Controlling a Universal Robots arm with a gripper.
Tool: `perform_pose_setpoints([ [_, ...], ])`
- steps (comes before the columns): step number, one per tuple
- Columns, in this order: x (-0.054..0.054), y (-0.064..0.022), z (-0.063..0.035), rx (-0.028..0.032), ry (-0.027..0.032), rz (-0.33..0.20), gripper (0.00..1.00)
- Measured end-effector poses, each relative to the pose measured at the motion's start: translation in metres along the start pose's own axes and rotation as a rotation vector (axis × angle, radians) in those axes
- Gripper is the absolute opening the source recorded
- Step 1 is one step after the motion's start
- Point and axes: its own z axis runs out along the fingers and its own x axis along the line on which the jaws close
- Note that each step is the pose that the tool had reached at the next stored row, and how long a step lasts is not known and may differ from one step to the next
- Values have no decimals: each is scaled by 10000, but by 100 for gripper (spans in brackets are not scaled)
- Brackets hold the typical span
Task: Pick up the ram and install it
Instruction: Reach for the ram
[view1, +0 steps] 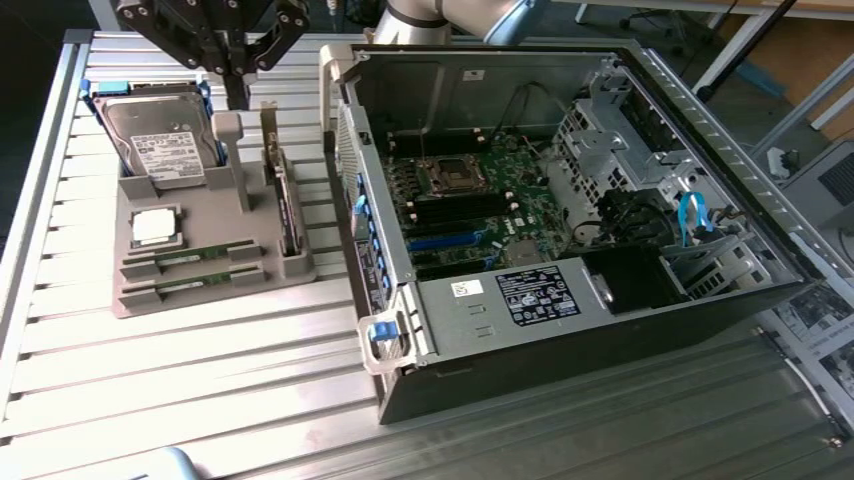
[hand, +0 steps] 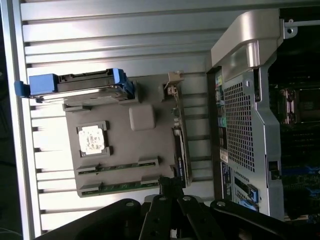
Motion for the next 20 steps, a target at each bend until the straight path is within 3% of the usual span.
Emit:
perform_pose_setpoints([
  [20, 156, -12, -4, 0, 0, 0, 11],
])
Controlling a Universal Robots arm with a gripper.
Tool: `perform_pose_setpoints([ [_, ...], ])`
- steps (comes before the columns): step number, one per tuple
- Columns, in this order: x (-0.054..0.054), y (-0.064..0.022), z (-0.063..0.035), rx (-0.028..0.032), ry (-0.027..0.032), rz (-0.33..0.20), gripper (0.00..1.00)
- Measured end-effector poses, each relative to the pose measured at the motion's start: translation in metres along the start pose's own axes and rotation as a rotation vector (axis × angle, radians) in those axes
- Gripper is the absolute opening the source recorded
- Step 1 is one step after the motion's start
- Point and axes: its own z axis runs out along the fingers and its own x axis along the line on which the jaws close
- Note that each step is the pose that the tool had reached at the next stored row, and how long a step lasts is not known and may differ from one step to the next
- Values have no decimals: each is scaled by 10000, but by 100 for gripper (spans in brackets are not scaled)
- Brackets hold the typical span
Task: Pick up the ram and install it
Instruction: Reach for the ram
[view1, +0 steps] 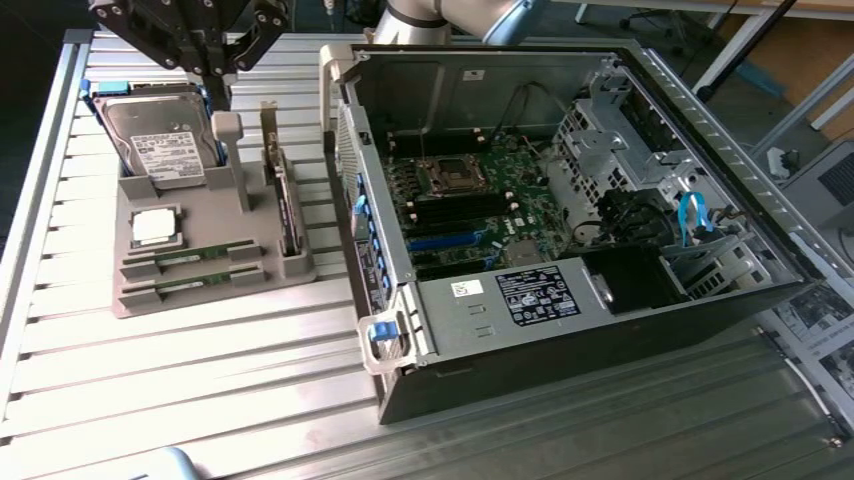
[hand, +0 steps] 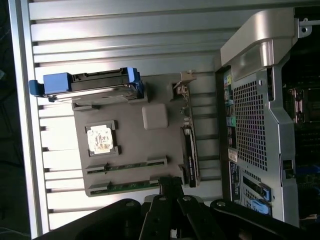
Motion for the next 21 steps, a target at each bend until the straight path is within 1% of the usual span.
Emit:
perform_pose_setpoints([
  [11, 107, -8, -3, 0, 0, 0, 11],
  [21, 116, -14, 0, -1, -1, 0, 11],
])
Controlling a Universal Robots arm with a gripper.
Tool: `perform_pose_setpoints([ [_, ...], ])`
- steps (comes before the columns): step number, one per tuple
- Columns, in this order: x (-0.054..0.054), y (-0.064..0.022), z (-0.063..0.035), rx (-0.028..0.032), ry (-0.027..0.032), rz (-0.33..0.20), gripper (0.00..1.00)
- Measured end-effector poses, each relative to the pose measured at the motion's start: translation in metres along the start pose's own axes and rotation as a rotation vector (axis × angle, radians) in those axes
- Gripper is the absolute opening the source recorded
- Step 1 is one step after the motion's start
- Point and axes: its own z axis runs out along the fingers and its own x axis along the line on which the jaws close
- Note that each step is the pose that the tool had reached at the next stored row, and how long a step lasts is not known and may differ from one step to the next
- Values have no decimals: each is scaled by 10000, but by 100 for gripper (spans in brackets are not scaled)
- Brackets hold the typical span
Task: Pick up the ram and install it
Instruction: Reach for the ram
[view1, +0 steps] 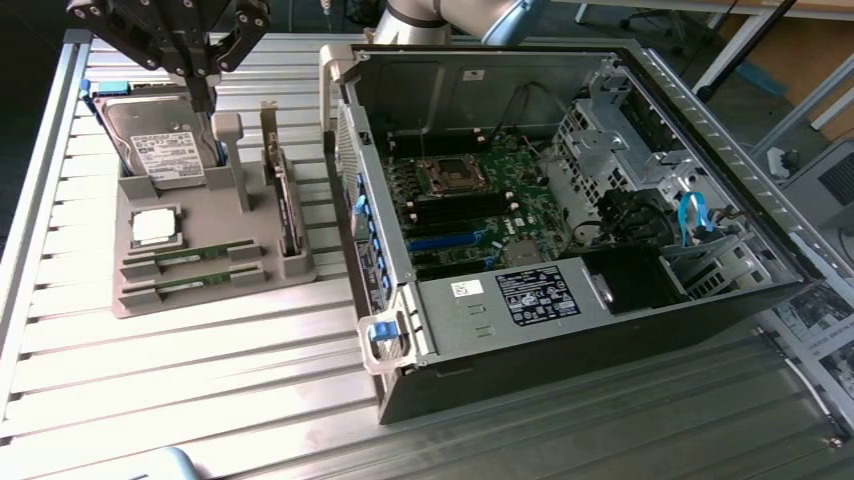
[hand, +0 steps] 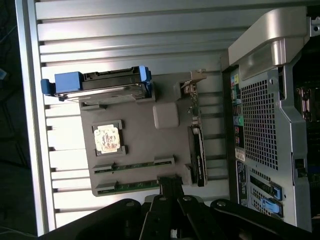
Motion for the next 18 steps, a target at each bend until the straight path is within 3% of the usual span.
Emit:
perform_pose_setpoints([
  [18, -3, -44, 1, 4, 0, 0, 11],
])
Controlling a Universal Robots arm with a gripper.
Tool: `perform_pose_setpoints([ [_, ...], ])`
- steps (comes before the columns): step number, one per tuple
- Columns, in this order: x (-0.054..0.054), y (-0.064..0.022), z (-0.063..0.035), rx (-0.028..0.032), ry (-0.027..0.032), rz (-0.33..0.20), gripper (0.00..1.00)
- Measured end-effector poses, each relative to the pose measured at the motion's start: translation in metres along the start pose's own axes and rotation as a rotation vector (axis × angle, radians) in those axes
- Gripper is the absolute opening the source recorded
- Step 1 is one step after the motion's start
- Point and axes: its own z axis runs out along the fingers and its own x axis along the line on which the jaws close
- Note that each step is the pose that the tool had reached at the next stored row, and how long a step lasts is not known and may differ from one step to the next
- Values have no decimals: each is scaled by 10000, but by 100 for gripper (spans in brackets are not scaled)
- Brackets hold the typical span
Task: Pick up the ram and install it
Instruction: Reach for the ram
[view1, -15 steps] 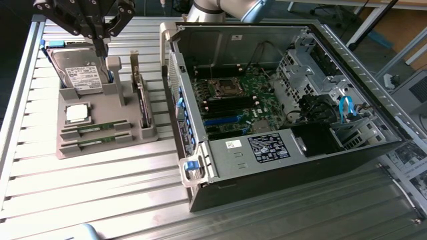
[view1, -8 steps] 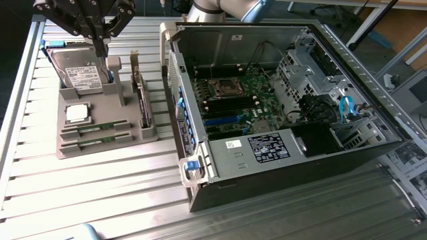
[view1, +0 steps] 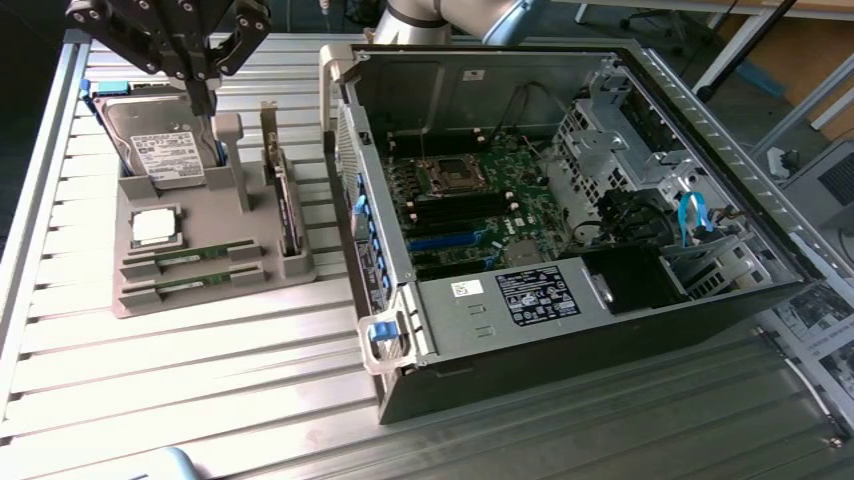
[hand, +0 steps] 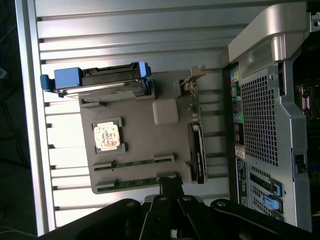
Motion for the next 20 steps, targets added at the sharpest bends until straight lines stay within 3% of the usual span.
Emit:
perform_pose_setpoints([
  [20, -4, -49, 4, 8, 0, 0, 11],
])
